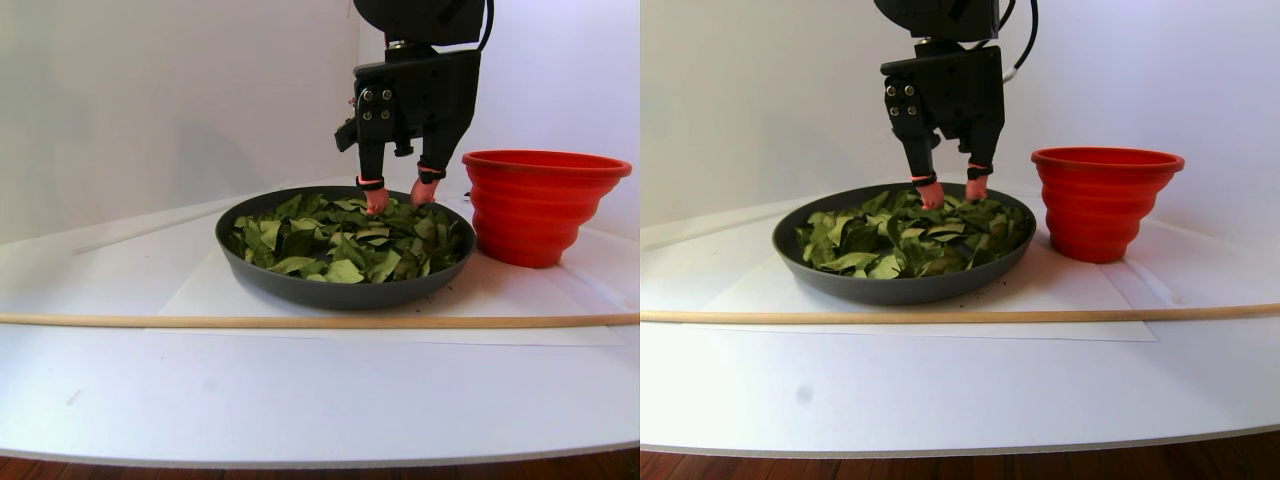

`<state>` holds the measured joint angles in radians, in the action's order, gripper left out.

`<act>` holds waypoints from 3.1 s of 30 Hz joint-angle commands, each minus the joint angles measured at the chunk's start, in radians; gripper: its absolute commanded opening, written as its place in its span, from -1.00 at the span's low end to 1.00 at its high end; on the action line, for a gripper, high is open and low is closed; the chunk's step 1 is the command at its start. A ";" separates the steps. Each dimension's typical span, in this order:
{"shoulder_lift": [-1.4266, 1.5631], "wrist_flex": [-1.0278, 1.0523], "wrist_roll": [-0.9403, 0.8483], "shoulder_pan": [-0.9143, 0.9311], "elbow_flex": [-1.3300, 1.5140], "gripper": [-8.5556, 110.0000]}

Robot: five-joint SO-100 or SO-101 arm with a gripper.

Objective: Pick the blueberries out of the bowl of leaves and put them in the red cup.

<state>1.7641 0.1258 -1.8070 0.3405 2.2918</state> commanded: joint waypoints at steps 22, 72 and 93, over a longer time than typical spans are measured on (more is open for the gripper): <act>-0.133 -0.107 -0.028 0.009 -0.021 -0.60; -0.319 -0.244 -0.021 0.034 -0.048 -0.60; -0.318 -0.265 0.018 0.028 -0.063 -0.69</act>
<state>1.4235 -0.1350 -1.7978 0.3605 2.2503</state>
